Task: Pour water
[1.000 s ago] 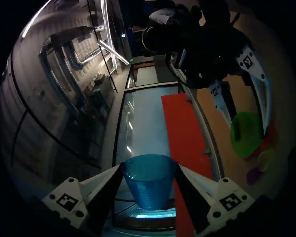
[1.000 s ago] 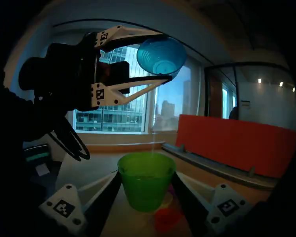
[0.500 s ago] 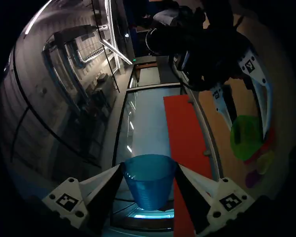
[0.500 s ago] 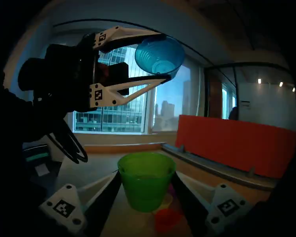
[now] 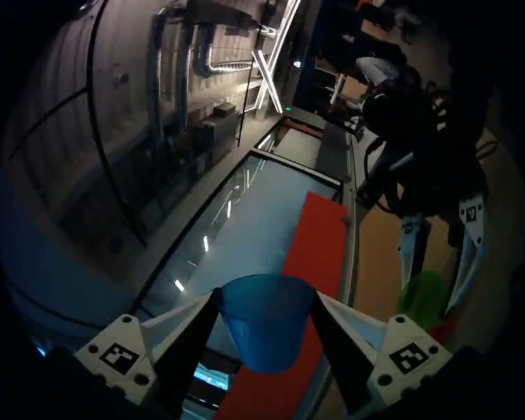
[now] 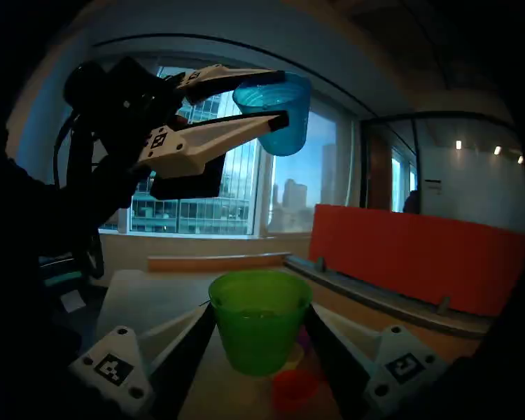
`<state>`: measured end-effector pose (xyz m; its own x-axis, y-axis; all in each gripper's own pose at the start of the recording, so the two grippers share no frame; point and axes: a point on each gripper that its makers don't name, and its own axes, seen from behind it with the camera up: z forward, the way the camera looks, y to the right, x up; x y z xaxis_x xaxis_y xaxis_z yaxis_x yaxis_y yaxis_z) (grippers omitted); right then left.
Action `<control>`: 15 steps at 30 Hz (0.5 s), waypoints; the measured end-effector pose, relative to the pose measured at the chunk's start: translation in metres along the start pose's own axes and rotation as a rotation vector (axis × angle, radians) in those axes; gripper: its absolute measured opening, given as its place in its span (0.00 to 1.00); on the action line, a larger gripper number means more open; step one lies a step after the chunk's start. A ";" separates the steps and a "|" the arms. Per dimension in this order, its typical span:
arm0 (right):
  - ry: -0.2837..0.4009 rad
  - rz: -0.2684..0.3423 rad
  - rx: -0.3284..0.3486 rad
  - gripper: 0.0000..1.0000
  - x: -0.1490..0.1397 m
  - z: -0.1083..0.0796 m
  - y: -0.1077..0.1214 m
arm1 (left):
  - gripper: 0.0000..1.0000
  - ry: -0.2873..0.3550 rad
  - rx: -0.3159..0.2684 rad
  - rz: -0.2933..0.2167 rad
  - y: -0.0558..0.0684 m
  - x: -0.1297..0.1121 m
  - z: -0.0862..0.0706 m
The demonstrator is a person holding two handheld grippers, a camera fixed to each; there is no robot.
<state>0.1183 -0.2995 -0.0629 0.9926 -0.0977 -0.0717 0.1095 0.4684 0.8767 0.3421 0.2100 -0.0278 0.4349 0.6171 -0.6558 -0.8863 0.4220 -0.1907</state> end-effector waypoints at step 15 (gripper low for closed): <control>0.014 -0.006 -0.013 0.88 0.009 -0.006 0.003 | 0.88 -0.034 -0.022 -0.545 0.006 -0.022 0.000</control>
<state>0.1277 -0.2938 -0.0634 0.9926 -0.0883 -0.0838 0.1161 0.4793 0.8699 0.3274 0.1986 -0.0141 0.8370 0.3341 -0.4334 -0.5337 0.6733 -0.5117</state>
